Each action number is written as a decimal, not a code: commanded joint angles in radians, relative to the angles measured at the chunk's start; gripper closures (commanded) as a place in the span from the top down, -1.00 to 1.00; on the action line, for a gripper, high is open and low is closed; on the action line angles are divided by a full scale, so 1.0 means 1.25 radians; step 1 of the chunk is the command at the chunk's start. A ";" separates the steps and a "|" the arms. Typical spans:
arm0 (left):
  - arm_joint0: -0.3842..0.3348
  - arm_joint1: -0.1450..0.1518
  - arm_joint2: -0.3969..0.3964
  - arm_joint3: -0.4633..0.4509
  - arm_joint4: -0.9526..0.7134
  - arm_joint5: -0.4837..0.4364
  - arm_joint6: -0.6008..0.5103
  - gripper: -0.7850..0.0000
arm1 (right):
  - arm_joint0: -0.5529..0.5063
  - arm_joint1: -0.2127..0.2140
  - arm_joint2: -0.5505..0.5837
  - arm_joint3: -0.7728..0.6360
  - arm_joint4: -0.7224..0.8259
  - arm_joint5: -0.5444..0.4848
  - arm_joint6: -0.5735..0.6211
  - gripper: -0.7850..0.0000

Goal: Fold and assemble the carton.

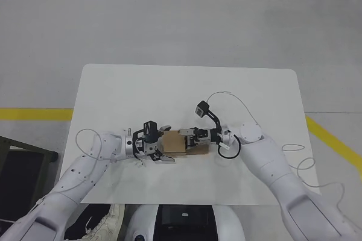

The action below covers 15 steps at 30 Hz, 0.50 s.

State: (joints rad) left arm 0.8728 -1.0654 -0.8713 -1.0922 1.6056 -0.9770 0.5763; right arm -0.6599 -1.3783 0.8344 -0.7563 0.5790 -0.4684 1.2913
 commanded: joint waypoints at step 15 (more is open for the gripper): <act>0.018 0.004 -0.015 -0.013 -0.033 0.007 -0.028 1.00 | -0.059 0.103 0.162 -0.210 -0.254 0.134 -0.026 1.00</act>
State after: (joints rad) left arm 0.8935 -1.0604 -0.8898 -1.1068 1.5663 -0.9695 0.5431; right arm -0.7172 -1.2591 1.0170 -0.9871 0.2750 -0.3179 1.2559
